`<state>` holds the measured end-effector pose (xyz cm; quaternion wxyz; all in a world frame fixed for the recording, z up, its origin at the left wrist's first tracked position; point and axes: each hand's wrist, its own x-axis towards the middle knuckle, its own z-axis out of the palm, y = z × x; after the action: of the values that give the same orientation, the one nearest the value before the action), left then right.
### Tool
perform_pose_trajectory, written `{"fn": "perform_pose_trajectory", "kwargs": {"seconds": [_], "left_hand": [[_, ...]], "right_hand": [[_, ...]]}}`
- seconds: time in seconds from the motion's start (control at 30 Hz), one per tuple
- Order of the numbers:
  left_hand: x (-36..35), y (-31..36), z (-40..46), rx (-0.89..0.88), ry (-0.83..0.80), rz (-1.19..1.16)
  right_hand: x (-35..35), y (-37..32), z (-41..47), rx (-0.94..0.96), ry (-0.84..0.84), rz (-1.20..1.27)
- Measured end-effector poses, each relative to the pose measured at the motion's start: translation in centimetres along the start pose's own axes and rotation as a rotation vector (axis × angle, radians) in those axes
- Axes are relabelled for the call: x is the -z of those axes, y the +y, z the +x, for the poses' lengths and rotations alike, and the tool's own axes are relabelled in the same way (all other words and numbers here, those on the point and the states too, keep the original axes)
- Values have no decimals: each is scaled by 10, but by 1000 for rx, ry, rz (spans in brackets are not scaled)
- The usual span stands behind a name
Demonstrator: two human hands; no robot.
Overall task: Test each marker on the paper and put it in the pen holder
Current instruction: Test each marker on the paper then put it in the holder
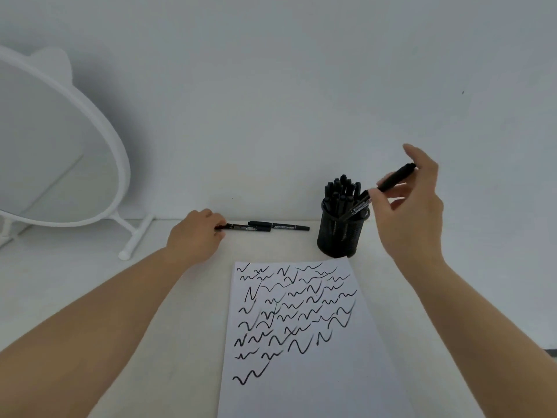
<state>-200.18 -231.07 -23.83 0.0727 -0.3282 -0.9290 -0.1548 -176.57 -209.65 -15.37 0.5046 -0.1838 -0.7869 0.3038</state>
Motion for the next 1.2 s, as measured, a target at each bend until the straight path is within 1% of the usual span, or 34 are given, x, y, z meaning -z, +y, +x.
{"fn": "perform_pose_trajectory", "kwargs": {"seconds": [0.1, 0.3, 0.53, 0.67, 0.83, 0.87, 0.93, 1.0, 1.07, 1.1, 1.13, 1.17, 1.2], "left_hand": [[-10, -9, 18, -20, -8, 74], [-29, -11, 34, -36, -39, 180], [-33, -10, 37, -49, 1, 117], [-32, -10, 34, -84, 29, 150], [-20, -9, 26, -74, 81, 82], [-16, -6, 24, -71, 95, 48], [-4, 3, 18, -65, 122, -14], [9, 14, 8, -80, 128, -46], [23, 27, -5, -120, 127, -104], [31, 34, -14, -140, 127, -161], [38, 41, -23, -158, 126, -230], [46, 49, -34, -175, 119, -292], [52, 58, -45, -191, 105, -343]], "right_hand": [[-5, 11, 8, 17, 31, -12], [-21, 37, 12, -2, -20, -66], [-37, 51, 10, -24, -173, -186], [-45, 57, 5, -11, -266, -325], [-43, 52, 4, -36, -293, -395], [-43, 49, 3, -20, -281, -432], [-41, 39, -1, 32, -206, -470], [-36, 25, -11, 70, -115, -387], [-29, 12, -25, 64, 7, -230], [-25, 7, -33, 2, 62, -122], [-22, 0, -40, -103, 86, 8], [-19, -7, -47, -230, 60, 149], [-18, -14, -53, -344, -13, 269]]}}
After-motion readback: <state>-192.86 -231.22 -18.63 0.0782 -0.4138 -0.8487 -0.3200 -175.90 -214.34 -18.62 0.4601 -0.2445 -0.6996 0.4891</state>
